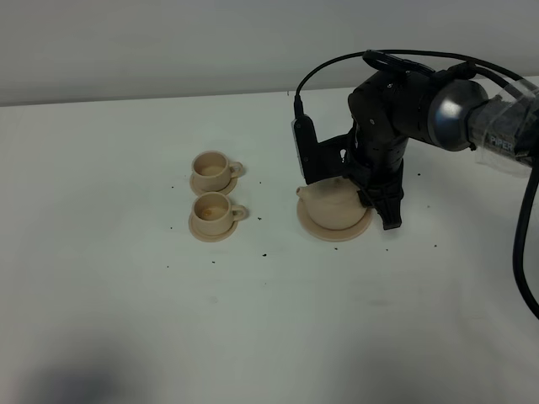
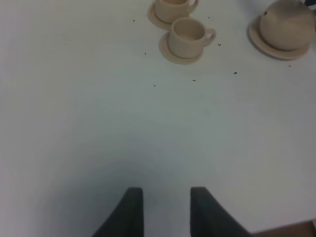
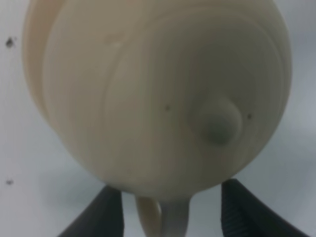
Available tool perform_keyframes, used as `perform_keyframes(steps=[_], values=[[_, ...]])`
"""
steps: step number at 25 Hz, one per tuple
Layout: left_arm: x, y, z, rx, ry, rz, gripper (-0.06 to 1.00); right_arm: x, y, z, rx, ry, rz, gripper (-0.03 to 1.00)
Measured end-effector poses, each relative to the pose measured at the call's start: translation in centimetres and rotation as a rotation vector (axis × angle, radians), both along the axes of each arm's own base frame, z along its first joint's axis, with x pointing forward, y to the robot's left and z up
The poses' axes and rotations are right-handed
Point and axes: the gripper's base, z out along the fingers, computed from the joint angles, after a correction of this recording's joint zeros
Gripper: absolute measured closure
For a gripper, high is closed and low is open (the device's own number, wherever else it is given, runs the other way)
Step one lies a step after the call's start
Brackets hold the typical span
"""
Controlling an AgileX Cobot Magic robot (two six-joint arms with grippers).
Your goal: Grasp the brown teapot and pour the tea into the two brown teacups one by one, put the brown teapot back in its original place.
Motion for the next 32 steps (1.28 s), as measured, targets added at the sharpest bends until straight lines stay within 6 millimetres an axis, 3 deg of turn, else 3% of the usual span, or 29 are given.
perform_keyframes(steps=[12,23,32], values=[[0.0,0.0,0.0,0.0,0.0,0.0,0.69,0.01,0.0,0.02,-0.001,0.0,0.001,0.54],[0.0,0.0,0.0,0.0,0.0,0.0,0.69,0.0,-0.08,0.01,-0.006,0.004,-0.001,0.79],[0.0,0.0,0.0,0.0,0.0,0.0,0.69,-0.01,0.07,0.03,0.013,0.006,-0.01,0.85]])
